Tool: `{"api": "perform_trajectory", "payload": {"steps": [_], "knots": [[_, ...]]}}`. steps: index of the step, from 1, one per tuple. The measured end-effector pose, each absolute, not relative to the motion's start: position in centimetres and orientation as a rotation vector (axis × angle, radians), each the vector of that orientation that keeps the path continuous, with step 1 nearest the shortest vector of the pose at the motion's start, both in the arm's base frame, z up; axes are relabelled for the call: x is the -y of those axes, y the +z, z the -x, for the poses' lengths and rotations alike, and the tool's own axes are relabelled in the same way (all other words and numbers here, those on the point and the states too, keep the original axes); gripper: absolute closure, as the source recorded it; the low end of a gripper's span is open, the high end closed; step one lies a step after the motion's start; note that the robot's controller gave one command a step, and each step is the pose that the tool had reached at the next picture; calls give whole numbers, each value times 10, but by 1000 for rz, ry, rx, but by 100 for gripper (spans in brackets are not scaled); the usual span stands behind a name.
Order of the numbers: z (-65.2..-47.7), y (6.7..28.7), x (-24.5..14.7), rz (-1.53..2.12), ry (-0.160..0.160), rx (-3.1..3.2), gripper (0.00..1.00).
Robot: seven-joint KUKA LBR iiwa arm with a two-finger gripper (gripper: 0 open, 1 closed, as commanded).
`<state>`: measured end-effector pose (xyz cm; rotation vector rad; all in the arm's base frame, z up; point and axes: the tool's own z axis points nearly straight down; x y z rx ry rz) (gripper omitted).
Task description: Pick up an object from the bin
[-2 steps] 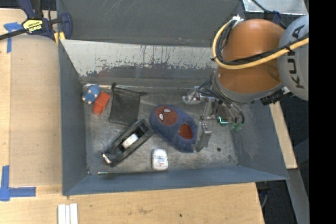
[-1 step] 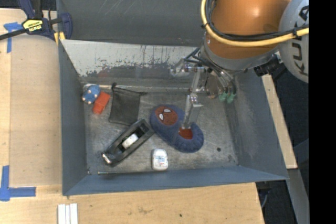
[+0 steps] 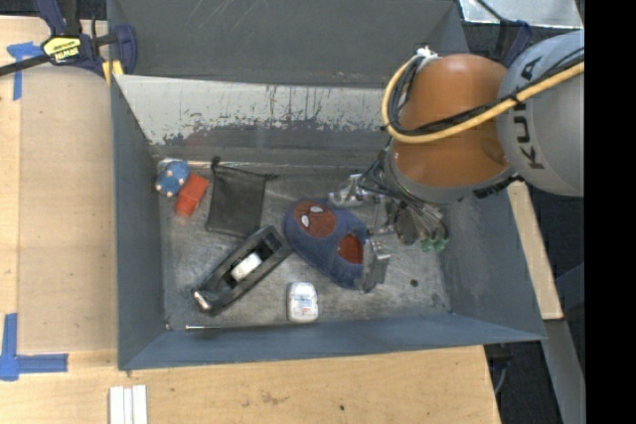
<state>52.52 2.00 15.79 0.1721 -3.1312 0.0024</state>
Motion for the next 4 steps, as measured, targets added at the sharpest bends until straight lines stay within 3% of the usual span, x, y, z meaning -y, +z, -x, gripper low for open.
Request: {"api": "perform_trajectory", "payload": {"steps": [1,2,3,4], "knots": [[-555,81,-34,66,-1,3157,0],[-560,87,-33,68,-2,3175,100],[-546,188,-29,-251,1,3142,100],[-574,303,-82,-744,0,3063,100]]}}
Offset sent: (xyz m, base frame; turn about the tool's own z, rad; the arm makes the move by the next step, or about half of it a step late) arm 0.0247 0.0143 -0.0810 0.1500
